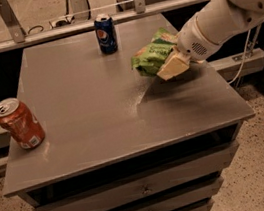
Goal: Pick green rice chip bag
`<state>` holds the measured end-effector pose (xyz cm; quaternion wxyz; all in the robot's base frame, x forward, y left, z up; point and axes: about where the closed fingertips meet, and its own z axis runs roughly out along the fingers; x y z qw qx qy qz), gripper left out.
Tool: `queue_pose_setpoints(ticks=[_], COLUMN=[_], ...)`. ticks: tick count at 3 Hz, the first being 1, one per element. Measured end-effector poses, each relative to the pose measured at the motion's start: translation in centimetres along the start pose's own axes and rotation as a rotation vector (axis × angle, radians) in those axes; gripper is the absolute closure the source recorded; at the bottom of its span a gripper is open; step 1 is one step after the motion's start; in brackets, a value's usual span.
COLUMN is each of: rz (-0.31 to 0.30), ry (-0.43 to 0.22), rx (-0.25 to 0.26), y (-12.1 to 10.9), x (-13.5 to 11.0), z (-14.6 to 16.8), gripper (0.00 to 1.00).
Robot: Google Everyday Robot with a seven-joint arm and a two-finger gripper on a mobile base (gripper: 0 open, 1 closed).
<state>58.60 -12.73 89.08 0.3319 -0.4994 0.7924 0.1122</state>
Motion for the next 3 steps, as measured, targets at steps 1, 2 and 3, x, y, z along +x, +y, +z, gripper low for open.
queue_pose_setpoints(ticks=[1, 2, 3], rz=[-0.04, -0.044, -0.046], ry=[-0.123, -0.23, -0.252], rx=[-0.019, -0.058, -0.06], y=[-0.5, -0.7, -0.7], x=[-3.2, -5.7, -6.5], z=[-3.2, -6.0, -6.7], gripper=[1.0, 1.0, 1.0])
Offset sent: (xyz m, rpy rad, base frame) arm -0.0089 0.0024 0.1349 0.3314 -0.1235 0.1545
